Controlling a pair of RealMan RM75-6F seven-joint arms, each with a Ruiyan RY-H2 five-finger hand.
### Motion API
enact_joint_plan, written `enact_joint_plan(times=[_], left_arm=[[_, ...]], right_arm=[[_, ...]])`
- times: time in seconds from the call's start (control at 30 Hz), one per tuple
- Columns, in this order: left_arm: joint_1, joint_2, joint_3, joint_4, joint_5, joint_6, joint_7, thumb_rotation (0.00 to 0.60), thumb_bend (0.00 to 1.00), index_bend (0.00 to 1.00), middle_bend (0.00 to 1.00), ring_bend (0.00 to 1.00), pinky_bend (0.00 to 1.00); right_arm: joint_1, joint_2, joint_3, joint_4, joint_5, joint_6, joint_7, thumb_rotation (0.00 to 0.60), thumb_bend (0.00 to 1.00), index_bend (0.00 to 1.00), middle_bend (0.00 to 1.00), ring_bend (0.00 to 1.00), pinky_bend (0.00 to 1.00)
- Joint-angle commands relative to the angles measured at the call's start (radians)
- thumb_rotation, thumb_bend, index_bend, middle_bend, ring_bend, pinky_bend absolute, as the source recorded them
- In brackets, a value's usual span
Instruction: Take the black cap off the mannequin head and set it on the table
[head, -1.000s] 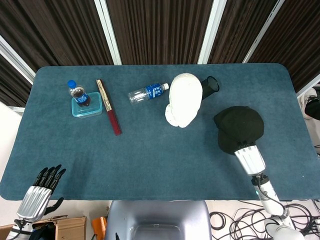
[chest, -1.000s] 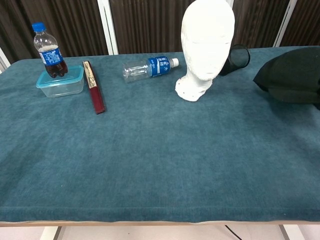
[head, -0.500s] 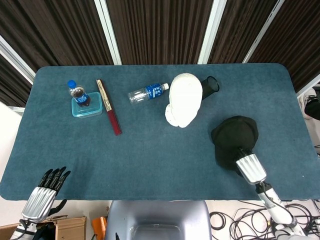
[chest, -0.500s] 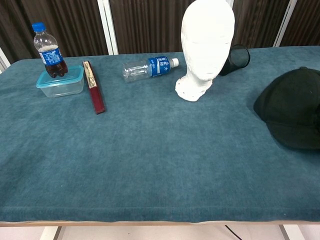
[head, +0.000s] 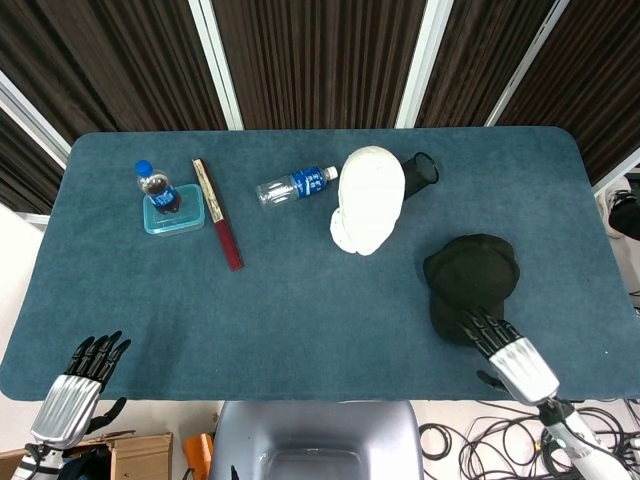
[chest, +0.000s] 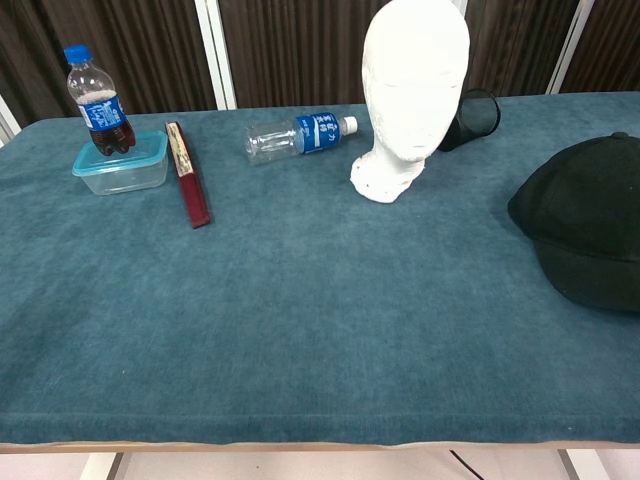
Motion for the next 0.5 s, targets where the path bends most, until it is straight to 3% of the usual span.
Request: enact_joint_plan(times=[0.03, 0.07, 0.13, 0.27, 0.5], left_arm=[[0.007, 0.001, -0.003, -0.003, 0.001, 0.013, 0.012, 0.6, 0.3, 0.0, 0.01, 0.05, 0.08], [0.012, 0.0, -0.004, -0.002, 0.0, 0.018, 0.021, 0.6, 0.31, 0.0, 0.01, 0.05, 0.08], [0.017, -0.001, -0.003, -0.003, -0.003, 0.02, 0.038, 0.6, 0.32, 0.0, 0.01, 0.05, 0.08], [0.023, 0.0, 0.003, -0.012, -0.005, 0.015, 0.052, 0.6, 0.33, 0.0, 0.01, 0.05, 0.08], [0.035, -0.013, -0.013, -0.003, -0.002, 0.051, 0.07, 0.6, 0.33, 0.0, 0.0, 0.0, 0.02]], right_arm=[[-0.115, 0.369, -0.036, -0.644, 0.108, 0.019, -0.308, 0.6, 0.01, 0.0, 0.0, 0.0, 0.22], [-0.14, 0.43, -0.049, -0.768, 0.157, 0.004, -0.338, 0.6, 0.01, 0.0, 0.0, 0.0, 0.2], [-0.178, 0.464, -0.044, -0.847, 0.207, 0.022, -0.317, 0.6, 0.01, 0.0, 0.0, 0.0, 0.2], [-0.256, 0.396, 0.019, -0.774, 0.281, 0.099, -0.227, 0.6, 0.01, 0.0, 0.0, 0.0, 0.16], [-0.267, 0.371, 0.058, -0.715, 0.305, 0.056, -0.21, 0.6, 0.01, 0.0, 0.0, 0.0, 0.11]])
